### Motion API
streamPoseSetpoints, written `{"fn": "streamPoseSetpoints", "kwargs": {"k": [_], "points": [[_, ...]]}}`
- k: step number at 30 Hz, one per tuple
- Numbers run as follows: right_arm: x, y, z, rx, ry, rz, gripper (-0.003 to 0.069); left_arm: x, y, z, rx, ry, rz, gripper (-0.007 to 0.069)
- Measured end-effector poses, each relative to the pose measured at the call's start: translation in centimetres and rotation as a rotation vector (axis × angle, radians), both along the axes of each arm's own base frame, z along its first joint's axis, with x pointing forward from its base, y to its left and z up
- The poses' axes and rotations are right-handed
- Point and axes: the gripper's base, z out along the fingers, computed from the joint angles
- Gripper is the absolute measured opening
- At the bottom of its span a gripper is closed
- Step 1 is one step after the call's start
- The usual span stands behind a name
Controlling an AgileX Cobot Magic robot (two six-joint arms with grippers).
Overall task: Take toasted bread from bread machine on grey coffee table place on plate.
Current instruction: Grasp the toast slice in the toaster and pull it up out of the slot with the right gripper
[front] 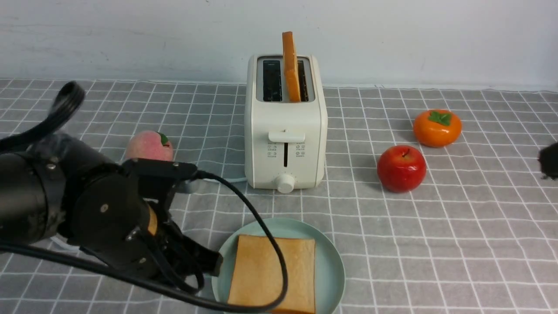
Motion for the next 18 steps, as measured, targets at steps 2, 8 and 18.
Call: {"fn": "streamPoseSetpoints", "kwargs": {"k": [2, 8, 18], "points": [[1.8, 1.7, -0.2, -0.044, 0.035, 0.036, 0.0065, -0.5, 0.7, 1.2, 0.006, -0.043, 0.024, 0.0052], [8.2, 8.1, -2.4, -0.231, 0.039, 0.028, 0.0099, -4.0, 3.3, 6.6, -0.068, -0.22, 0.071, -0.0014], [18.3, 15.8, -3.9, -0.237, -0.26, 0.021, 0.0411, -10.9, 7.5, 6.4, -0.195, -0.319, 0.164, -0.0014]]}}
